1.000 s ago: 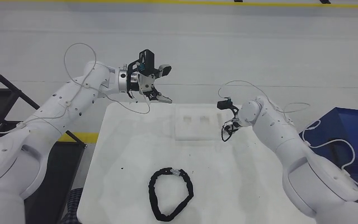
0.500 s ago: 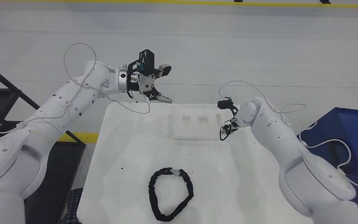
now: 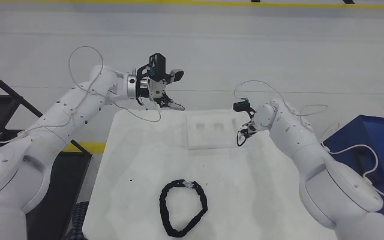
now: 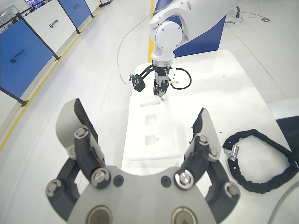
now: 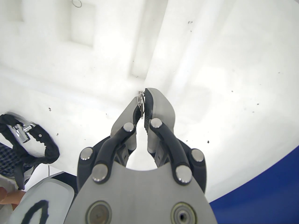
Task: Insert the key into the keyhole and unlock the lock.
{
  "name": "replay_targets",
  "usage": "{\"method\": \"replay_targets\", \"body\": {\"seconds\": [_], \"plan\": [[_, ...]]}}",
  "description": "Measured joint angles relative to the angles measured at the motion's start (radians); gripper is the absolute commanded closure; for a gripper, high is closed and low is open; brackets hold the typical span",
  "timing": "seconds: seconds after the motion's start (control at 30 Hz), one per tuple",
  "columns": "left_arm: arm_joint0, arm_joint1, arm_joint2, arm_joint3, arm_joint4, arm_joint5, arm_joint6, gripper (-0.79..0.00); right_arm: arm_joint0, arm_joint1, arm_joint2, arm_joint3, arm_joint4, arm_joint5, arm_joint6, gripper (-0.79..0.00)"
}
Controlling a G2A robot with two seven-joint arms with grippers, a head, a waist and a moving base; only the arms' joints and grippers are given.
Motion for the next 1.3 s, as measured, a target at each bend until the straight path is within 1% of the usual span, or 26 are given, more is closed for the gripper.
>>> {"method": "replay_targets", "body": {"seconds": [0.2,0.4,0.53,0.67,0.8,0.93,1.03,1.17,1.3], "plan": [[0.0,0.0,0.0,0.0,0.0,0.0,0.0,-0.785,0.018,0.012,0.005,-0.066,-0.047,0.009,-0.011,0.0],[0.0,0.0,0.0,0.0,0.0,0.0,0.0,-0.785,0.012,0.045,0.039,-0.172,-0.06,-0.016,-0.024,0.0],[0.0,0.0,0.0,0.0,0.0,0.0,0.0,-0.785,-0.016,0.087,0.089,-0.281,-0.062,-0.057,-0.05,0.0],[0.0,0.0,0.0,0.0,0.0,0.0,0.0,-0.785,-0.056,0.133,0.149,-0.412,-0.077,-0.058,-0.052,0.0],[0.0,0.0,0.0,0.0,0.0,0.0,0.0,-0.785,-0.138,0.196,0.249,-0.603,-0.086,-0.066,-0.037,0.0],[0.0,0.0,0.0,0.0,0.0,0.0,0.0,-0.785,-0.269,0.265,0.395,-0.834,-0.076,-0.083,-0.004,0.0],[0.0,0.0,0.0,0.0,0.0,0.0,0.0,-0.785,-0.37,0.302,0.504,-0.967,-0.02,-0.121,0.014,0.0],[0.0,0.0,0.0,0.0,0.0,0.0,0.0,-0.785,-0.47,0.333,0.62,-1.065,0.078,-0.174,0.023,0.0],[0.0,0.0,0.0,0.0,0.0,0.0,0.0,-0.785,-0.534,0.351,0.705,-1.095,0.199,-0.239,0.023,0.0]]}}
